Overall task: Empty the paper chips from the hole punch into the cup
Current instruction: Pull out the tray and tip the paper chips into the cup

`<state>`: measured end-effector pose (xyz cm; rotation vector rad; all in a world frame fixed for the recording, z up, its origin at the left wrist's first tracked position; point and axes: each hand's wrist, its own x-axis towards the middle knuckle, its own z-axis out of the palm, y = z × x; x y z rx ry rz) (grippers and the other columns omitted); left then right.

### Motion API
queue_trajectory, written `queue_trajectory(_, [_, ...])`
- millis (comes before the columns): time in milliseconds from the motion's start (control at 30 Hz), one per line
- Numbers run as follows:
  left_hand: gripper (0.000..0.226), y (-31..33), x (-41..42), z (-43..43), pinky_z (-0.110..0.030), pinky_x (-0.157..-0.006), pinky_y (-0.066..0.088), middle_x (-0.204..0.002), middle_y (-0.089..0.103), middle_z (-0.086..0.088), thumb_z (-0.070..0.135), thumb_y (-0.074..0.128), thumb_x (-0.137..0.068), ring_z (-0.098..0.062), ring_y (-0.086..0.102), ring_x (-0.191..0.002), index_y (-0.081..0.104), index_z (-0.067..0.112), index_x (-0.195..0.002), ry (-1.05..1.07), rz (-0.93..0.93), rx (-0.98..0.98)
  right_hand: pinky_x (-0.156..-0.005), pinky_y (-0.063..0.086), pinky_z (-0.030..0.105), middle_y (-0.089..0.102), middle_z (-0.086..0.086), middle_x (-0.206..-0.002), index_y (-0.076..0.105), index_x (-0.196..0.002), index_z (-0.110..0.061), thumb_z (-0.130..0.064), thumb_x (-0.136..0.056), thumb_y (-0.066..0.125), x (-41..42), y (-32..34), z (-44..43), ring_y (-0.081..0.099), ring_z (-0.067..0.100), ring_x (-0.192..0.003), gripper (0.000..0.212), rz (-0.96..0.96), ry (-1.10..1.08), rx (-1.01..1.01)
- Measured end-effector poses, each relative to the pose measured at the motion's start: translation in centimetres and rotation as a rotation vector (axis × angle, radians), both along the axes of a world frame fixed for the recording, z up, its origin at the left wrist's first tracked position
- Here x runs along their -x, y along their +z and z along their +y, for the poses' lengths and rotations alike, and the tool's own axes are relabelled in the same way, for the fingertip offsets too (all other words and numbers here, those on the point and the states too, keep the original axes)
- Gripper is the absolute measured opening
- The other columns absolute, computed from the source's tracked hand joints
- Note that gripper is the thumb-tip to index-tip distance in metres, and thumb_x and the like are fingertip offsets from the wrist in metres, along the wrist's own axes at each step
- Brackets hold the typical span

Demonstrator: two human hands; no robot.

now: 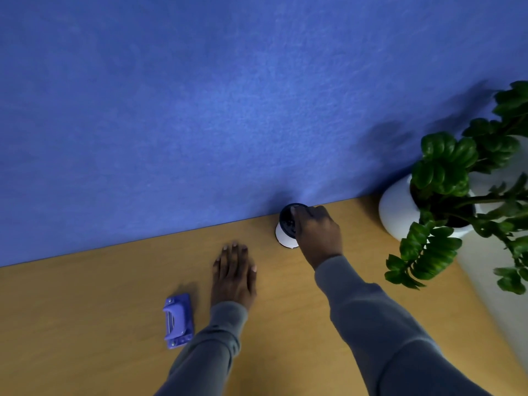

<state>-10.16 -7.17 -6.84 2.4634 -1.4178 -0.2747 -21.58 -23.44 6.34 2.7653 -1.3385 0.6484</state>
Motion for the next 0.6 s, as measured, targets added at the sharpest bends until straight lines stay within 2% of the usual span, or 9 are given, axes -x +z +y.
queue_trajectory(133, [0.057,-0.4,-0.1,0.0,-0.048,-0.117,0.024,-0.157,0.039,-0.016,0.039,0.024,-0.103,-0.034,0.035,-0.145,0.041,0.011,-0.149,0.002,0.014,0.016,-0.047,0.053,0.032,0.075,0.013,-0.085,0.074,-0.103,-0.004,0.006,-0.059,0.089,0.9,-0.8,-0.5,0.069,0.035,-0.078,0.048,0.085,0.072,0.009])
queue_trajectory(367, [0.057,-0.7,-0.1,0.2,-0.046,-0.119,0.019,-0.160,0.035,-0.014,0.040,0.023,-0.103,-0.032,0.030,-0.147,0.036,0.014,-0.152,0.004,0.009,0.020,-0.063,0.061,0.038,0.074,0.022,-0.097,0.069,-0.115,0.007,0.021,-0.057,0.078,2.1,-0.9,0.3,0.070,0.040,-0.085,0.061,0.019,0.152,-0.040])
queue_trajectory(467, [0.057,-0.7,-0.1,0.1,-0.046,-0.119,0.020,-0.160,0.035,-0.014,0.040,0.023,-0.103,-0.032,0.029,-0.148,0.035,0.014,-0.152,0.001,0.008,0.013,-0.069,0.063,0.041,0.075,0.021,-0.099,0.073,-0.110,0.005,0.024,-0.059,0.075,2.3,-0.8,0.6,0.071,0.042,-0.091,0.055,-0.065,0.153,-0.081])
queue_trajectory(533, [0.057,-0.7,-0.1,0.2,-0.047,-0.118,0.021,-0.159,0.036,-0.014,0.040,0.024,-0.103,-0.032,0.030,-0.148,0.037,0.013,-0.151,-0.002,0.008,0.020,-0.064,0.062,0.043,0.074,0.017,-0.098,0.076,-0.100,-0.001,0.021,-0.067,0.073,2.3,-0.8,0.8,0.069,0.041,-0.093,0.040,-0.137,0.152,-0.122])
queue_trajectory(600, [0.056,-0.7,-0.1,0.2,-0.047,-0.118,0.021,-0.159,0.036,-0.013,0.040,0.024,-0.103,-0.032,0.030,-0.148,0.038,0.013,-0.151,-0.002,0.006,0.024,-0.057,0.059,0.039,0.069,0.012,-0.107,0.076,-0.092,-0.007,0.010,-0.077,0.072,2.3,-0.8,0.9,0.063,0.037,-0.103,0.024,-0.191,0.119,-0.134])
